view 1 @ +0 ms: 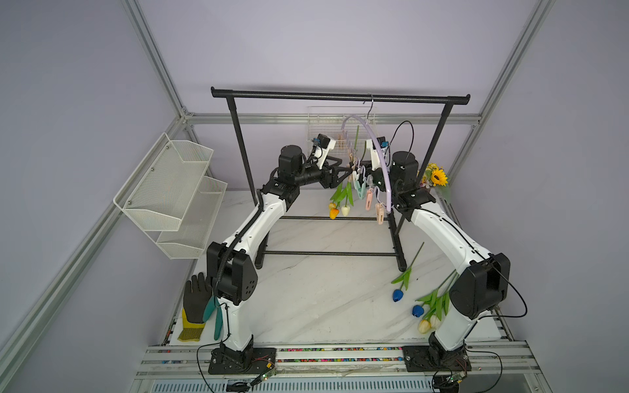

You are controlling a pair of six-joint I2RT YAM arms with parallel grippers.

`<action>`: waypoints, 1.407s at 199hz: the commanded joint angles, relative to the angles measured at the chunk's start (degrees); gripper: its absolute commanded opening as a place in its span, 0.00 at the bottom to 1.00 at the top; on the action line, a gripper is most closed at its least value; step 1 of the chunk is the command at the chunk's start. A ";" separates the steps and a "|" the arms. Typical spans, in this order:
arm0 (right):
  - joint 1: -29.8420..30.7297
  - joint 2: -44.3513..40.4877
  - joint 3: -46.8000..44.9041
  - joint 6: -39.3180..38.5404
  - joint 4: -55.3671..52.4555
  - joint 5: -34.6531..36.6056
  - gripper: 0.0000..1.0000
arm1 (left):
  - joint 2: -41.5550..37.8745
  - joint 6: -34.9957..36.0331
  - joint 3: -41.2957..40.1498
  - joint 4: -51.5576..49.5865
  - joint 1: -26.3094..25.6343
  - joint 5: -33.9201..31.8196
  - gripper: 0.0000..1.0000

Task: Dry the flowers on a clothes hanger
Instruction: Open the clamp at the hanger.

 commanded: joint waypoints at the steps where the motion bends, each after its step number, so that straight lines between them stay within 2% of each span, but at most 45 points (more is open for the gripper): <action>1: -0.48 0.52 0.31 0.15 2.06 -0.95 0.00 | 0.68 -0.94 3.11 0.06 -0.82 -2.47 0.70; 32: -0.60 0.43 0.11 0.14 1.98 -1.18 0.00 | 2.09 -0.79 5.41 -1.96 -1.42 -3.18 0.68; 105: -0.98 -0.09 -0.17 0.09 2.09 -1.42 0.00 | 2.48 -0.42 6.40 -2.75 -2.13 -3.36 0.55; 170: -1.16 -0.32 -0.56 0.94 2.88 -2.26 0.00 | 2.84 -0.33 6.92 -3.19 -2.72 -2.64 0.50; 280: -1.28 -2.01 -1.96 1.06 3.01 -1.53 0.00 | 2.61 -0.85 6.87 -3.28 -2.73 -3.04 0.32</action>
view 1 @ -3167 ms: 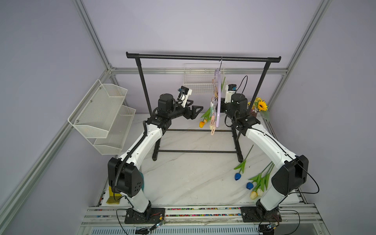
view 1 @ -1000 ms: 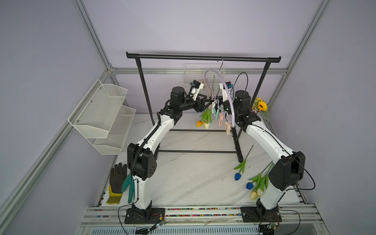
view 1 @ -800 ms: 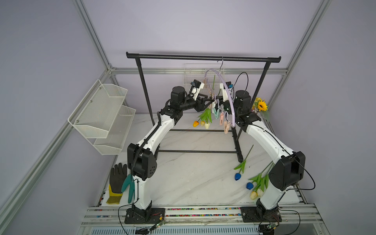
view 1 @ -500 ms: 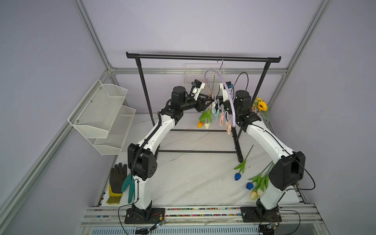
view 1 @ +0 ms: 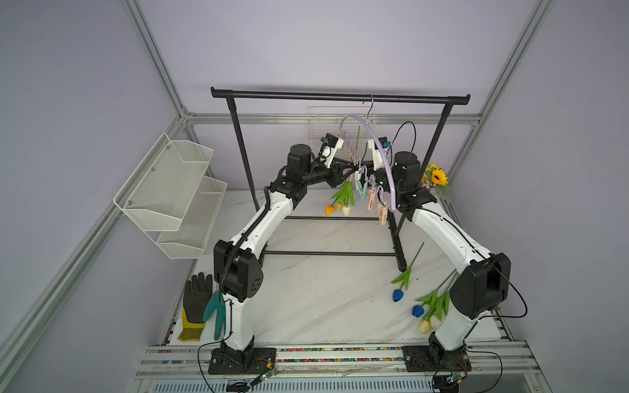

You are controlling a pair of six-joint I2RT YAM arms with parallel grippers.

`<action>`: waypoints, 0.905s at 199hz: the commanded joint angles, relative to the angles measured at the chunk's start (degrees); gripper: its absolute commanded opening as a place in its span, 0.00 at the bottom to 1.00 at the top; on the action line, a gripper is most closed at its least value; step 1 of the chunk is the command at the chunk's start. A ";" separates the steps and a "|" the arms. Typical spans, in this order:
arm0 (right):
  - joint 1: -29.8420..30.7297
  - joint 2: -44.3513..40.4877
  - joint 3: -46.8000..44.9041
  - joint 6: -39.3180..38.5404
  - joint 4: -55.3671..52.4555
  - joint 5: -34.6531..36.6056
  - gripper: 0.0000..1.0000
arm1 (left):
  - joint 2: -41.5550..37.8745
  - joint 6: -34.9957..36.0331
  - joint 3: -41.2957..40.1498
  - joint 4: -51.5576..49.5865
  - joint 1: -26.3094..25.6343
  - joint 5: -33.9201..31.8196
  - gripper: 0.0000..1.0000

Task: Dry the flowers on a clothes hanger
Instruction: Open the clamp at the hanger.

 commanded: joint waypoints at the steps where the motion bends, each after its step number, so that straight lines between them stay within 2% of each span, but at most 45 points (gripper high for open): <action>1: -0.28 -1.97 -1.09 0.60 1.79 0.13 0.00 | -0.14 -0.64 1.89 1.00 -0.31 0.49 0.32; 58: -0.60 -4.21 -3.17 1.50 1.53 2.90 0.00 | -0.16 -1.62 1.98 2.48 -0.34 0.53 0.25; 111: -1.76 -8.27 -9.56 7.33 1.70 8.14 0.00 | 0.02 -1.69 2.64 2.80 -0.34 0.31 0.23; 150: -1.87 -11.01 -15.00 10.78 3.42 7.64 0.00 | 0.15 -1.69 3.09 2.86 -0.30 0.34 0.20; 180: -1.83 -12.31 -18.53 13.65 4.34 6.36 0.00 | 0.11 -1.69 3.22 2.79 -0.25 0.04 0.13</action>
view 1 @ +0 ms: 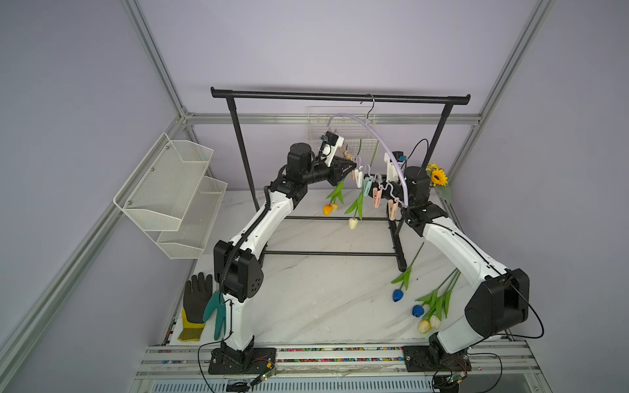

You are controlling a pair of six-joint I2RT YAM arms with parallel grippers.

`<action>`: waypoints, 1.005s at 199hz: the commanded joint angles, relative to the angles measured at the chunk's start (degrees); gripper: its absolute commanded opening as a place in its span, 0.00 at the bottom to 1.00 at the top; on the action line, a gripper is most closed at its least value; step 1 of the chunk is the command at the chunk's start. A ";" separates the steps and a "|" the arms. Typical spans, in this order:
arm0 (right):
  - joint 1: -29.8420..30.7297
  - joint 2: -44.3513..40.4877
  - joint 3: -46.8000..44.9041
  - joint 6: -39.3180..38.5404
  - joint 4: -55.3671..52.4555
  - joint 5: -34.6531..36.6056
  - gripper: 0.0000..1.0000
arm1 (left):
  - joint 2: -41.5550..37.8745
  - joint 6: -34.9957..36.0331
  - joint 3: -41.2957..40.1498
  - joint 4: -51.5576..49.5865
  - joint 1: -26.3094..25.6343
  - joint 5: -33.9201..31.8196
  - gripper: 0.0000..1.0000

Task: Dry the flowers on a clothes hanger
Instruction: Open the clamp at the hanger, then clamp the flower onto the hanger.

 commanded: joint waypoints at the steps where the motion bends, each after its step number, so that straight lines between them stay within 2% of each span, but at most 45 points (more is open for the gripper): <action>1: -0.09 -2.17 -2.13 3.68 2.37 -0.51 0.00 | 0.07 -0.40 2.34 1.88 -0.01 0.04 0.13; 46: -0.12 -2.65 -7.55 9.79 4.15 -3.77 0.00 | 0.22 -0.40 2.30 2.35 -0.05 0.03 0.11; 115: -0.10 -1.39 -13.76 22.78 17.22 -12.12 0.00 | 0.33 -2.14 2.35 3.05 0.07 0.17 0.07; 200: 0.03 1.00 -11.98 24.04 20.48 -15.44 0.00 | 0.69 -3.03 2.25 3.05 0.10 0.84 0.06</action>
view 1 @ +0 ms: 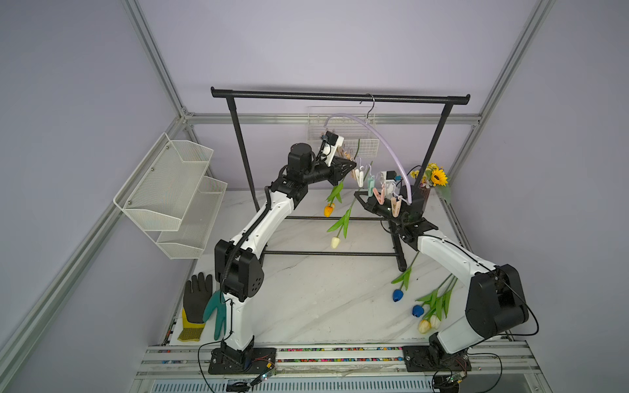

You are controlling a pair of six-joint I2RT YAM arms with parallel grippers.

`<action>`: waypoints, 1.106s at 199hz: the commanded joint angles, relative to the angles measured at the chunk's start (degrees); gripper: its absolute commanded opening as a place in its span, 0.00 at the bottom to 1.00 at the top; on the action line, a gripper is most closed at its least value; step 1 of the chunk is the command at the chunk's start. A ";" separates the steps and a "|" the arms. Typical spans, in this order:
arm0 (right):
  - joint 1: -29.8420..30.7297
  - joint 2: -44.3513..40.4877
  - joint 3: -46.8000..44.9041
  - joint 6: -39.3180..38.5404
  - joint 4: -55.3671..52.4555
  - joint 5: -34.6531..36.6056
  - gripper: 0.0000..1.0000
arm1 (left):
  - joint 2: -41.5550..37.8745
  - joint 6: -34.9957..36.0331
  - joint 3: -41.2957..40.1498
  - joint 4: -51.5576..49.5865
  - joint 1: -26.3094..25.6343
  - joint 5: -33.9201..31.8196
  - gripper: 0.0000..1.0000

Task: Dry the flowers on a clothes hanger
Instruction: Clamp the flower onto the hanger.

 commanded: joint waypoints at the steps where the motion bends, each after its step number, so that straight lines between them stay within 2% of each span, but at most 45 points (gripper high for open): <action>1: -0.01 0.81 1.61 0.70 3.34 -1.70 0.00 | 0.34 -1.46 2.25 2.14 0.04 0.75 0.06; 117: 0.93 2.50 5.51 -1.93 2.59 -5.84 0.00 | 1.48 -2.08 2.27 2.44 0.05 1.55 0.05; 220: 1.71 3.03 6.50 -3.35 1.19 -5.97 0.00 | 1.64 -2.70 2.52 2.91 0.08 2.58 0.05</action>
